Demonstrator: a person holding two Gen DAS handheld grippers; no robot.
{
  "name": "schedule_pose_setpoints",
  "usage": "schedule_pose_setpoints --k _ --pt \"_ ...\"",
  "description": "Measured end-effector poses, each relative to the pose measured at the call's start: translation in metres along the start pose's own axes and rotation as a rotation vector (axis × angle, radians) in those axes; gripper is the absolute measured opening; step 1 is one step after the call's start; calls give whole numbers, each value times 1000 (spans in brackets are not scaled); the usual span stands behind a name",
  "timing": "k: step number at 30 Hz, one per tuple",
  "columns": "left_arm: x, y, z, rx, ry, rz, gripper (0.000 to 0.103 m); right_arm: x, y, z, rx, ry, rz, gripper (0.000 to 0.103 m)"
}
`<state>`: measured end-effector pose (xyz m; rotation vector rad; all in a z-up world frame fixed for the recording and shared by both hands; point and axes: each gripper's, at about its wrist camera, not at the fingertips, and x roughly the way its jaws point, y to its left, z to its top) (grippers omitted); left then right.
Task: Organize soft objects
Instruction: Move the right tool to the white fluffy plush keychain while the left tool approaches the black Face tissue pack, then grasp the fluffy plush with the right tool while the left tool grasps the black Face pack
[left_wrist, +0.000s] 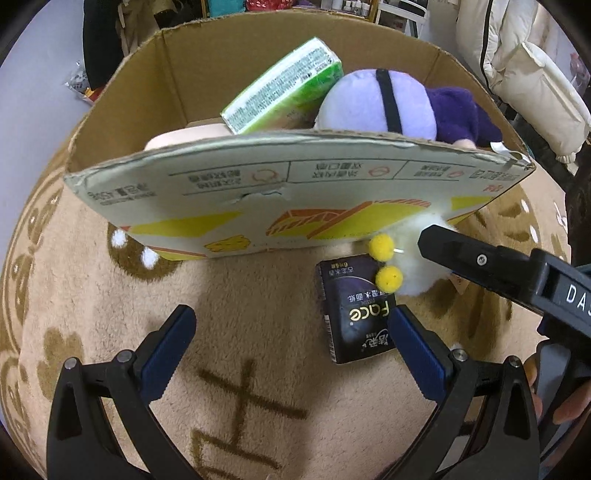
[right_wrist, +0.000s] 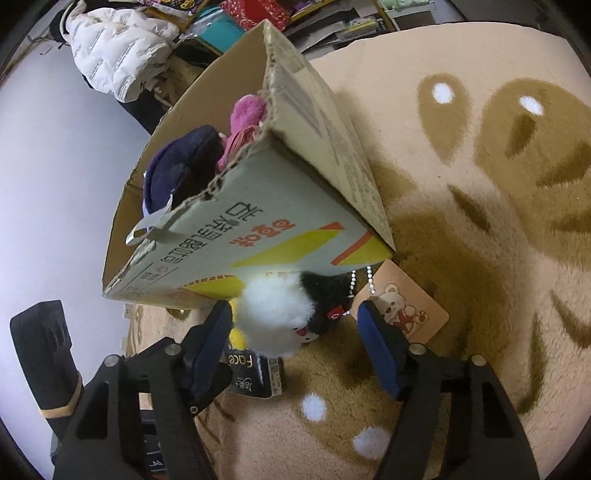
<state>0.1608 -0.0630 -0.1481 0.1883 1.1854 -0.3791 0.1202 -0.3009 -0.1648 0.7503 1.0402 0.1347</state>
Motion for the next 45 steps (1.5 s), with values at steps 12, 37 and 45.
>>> schedule_pose_setpoints --k 12,37,45 --pt "16 -1 5 12 20 -19 103 9 0 13 -31 13 34 64" --pt "48 12 8 -11 64 -58 103 28 17 13 -144 65 -33 46" --pt "52 9 3 12 68 -42 103 23 4 13 -132 67 -21 46"
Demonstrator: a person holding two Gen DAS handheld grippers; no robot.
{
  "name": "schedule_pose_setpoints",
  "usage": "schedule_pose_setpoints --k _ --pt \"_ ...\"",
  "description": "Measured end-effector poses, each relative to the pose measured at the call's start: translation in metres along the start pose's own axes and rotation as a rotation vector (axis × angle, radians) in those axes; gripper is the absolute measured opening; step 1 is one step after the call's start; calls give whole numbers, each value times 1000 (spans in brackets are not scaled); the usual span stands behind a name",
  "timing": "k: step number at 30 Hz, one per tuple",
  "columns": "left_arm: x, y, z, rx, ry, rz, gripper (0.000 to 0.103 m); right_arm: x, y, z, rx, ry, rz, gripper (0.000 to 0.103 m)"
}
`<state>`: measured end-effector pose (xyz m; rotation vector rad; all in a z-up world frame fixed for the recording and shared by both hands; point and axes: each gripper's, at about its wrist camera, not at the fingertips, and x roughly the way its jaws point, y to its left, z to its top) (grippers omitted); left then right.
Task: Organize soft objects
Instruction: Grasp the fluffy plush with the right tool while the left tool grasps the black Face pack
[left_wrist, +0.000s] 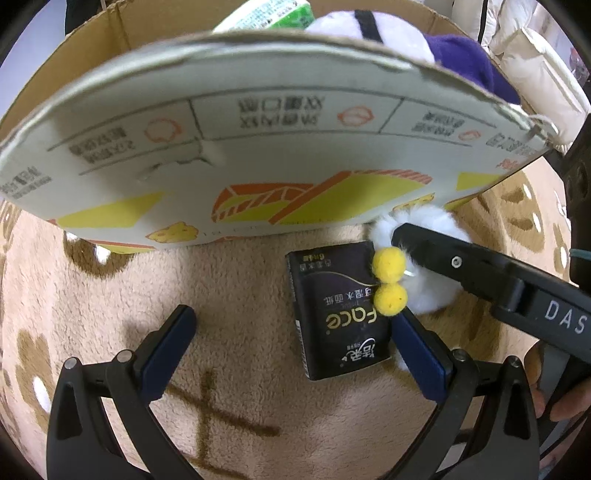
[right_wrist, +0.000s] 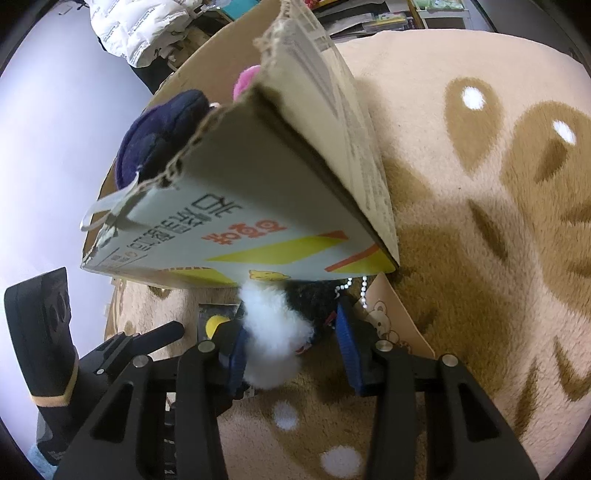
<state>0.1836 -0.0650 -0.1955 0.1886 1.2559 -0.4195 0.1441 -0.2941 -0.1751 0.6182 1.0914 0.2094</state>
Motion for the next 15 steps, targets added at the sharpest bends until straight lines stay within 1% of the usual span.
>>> schedule_pose_setpoints --k 5,7,8,9,11,13,15 --pt "4 -2 -2 4 3 8 103 -2 -5 1 8 0 8 46" --pt "4 -5 -2 5 0 12 100 -2 -6 1 12 -1 11 46" --pt "4 -6 -3 7 -2 13 96 -3 -8 0 15 -3 13 46" --pt "4 -7 -3 9 -5 17 94 -3 -9 0 17 -4 14 46" --pt "1 -10 -3 15 -10 11 91 -3 -11 -1 20 -6 19 46" --pt "0 -12 -5 18 -10 6 85 -4 -12 -1 24 -10 18 46" --pt "0 -15 -7 33 -12 14 77 -5 -9 -2 6 -12 -1 46"
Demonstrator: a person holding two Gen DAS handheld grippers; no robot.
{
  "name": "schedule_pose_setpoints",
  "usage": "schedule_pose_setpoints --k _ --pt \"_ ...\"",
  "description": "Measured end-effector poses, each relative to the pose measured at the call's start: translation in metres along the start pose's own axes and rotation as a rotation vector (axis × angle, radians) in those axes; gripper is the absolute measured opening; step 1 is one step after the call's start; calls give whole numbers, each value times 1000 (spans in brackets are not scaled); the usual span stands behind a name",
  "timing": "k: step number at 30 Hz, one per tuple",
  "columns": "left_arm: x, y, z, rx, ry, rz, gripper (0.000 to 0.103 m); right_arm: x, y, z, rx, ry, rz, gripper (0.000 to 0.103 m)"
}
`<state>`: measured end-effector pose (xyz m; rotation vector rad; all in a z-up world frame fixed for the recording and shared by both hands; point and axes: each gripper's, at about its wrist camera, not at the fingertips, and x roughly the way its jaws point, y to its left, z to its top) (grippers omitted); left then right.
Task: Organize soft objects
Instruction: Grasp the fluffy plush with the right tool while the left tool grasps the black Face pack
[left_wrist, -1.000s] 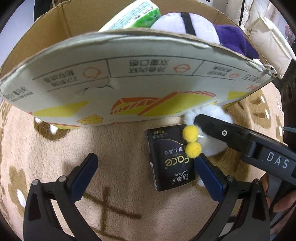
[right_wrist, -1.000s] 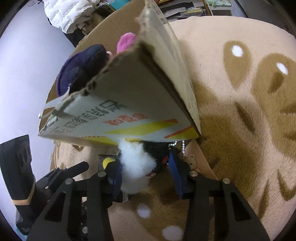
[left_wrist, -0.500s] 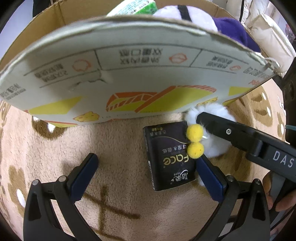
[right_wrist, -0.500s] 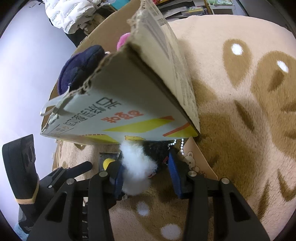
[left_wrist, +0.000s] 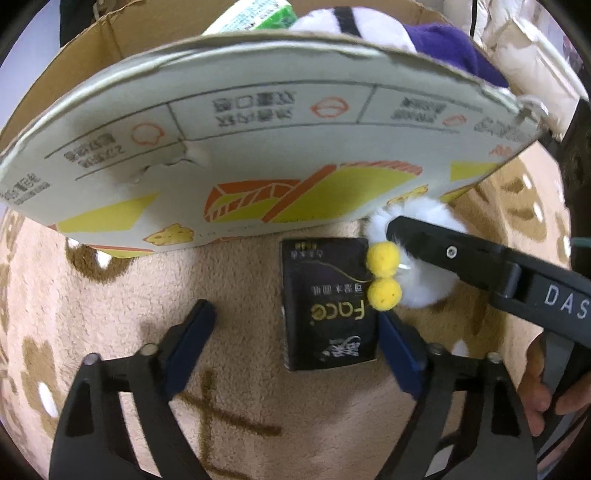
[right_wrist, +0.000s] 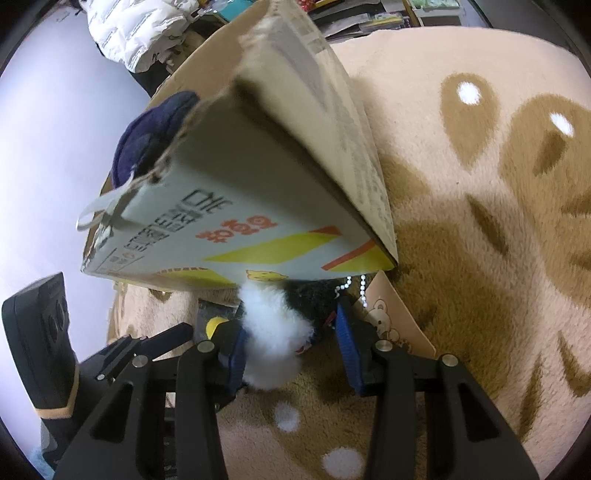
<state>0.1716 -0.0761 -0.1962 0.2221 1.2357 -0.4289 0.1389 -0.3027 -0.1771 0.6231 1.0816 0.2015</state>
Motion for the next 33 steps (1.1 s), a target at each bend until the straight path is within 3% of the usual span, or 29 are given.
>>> schedule_pose_setpoints --k 2,8,19,21,33 --pt "0 -3 -2 19 7 26 72 -1 5 -1 -25 0 -22 46" --pt "-4 -1 -5 3 -8 52 46 -5 7 -4 -29 -1 -44 46" --pt "-16 10 -13 -11 -34 51 45 -14 14 -9 -48 -17 -103 43" --pt "-21 12 -16 -11 -40 57 45 -17 16 -11 -49 -26 -106 33" --pt "-48 6 -18 -58 -78 94 45 -12 12 -17 -9 30 -93 40"
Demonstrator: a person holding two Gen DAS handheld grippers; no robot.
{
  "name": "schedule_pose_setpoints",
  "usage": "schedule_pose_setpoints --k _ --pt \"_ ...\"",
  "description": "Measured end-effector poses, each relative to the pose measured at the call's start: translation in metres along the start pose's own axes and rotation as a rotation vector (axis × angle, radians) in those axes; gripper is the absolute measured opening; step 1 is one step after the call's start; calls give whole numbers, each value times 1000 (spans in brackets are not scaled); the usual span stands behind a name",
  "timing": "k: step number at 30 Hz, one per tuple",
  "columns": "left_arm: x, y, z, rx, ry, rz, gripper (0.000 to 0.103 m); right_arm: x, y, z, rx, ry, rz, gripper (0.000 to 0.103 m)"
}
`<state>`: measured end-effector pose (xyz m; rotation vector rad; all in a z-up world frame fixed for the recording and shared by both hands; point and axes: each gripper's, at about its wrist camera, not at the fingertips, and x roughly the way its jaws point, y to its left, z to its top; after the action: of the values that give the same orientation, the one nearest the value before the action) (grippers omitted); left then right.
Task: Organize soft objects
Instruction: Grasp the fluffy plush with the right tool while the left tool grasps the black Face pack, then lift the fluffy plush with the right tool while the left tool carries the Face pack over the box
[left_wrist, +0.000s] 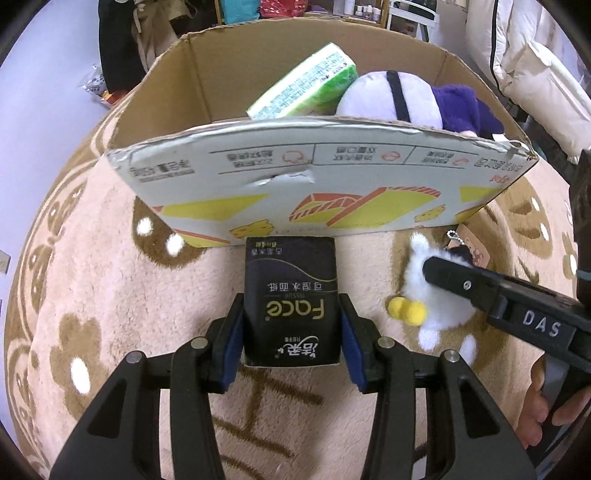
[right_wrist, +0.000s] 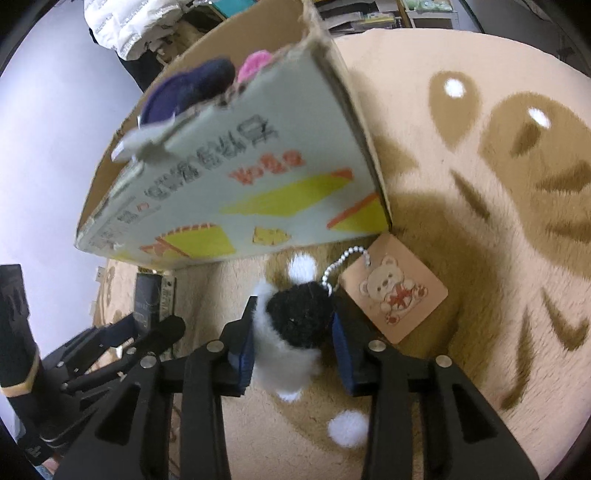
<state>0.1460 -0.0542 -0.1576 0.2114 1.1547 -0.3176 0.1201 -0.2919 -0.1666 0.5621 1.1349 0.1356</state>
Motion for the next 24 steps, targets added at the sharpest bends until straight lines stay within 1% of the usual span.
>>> schedule_pose_setpoints --k 1,3,5,7,9,11,13,16,19,24 --pt "-4 5 0 -2 0 2 45 0 3 0 -19 0 -16 40" --pt "-6 0 0 0 1 7 45 4 11 -3 -63 11 -49 40" --pt "-5 -3 1 8 4 20 45 9 14 -5 -81 24 -69 41" --pt "-2 -7 6 6 6 20 45 11 14 -5 -79 29 -70 40" --pt "-3 -7 7 2 2 22 45 11 12 -4 -72 31 -67 37" --pt "-5 -7 7 -2 -7 26 45 8 14 -4 -86 29 -85 36" --pt "-12 -5 9 -10 -13 29 45 6 20 -7 -113 22 -110 36" --pt "-23 -1 7 -25 -30 22 45 3 27 -15 -110 14 -97 35" --pt "-32 0 5 -24 -51 38 45 -9 35 -21 -107 -17 -92 35" --pt "-50 -1 3 -29 -89 63 45 -35 45 -26 -121 -105 -76 35"
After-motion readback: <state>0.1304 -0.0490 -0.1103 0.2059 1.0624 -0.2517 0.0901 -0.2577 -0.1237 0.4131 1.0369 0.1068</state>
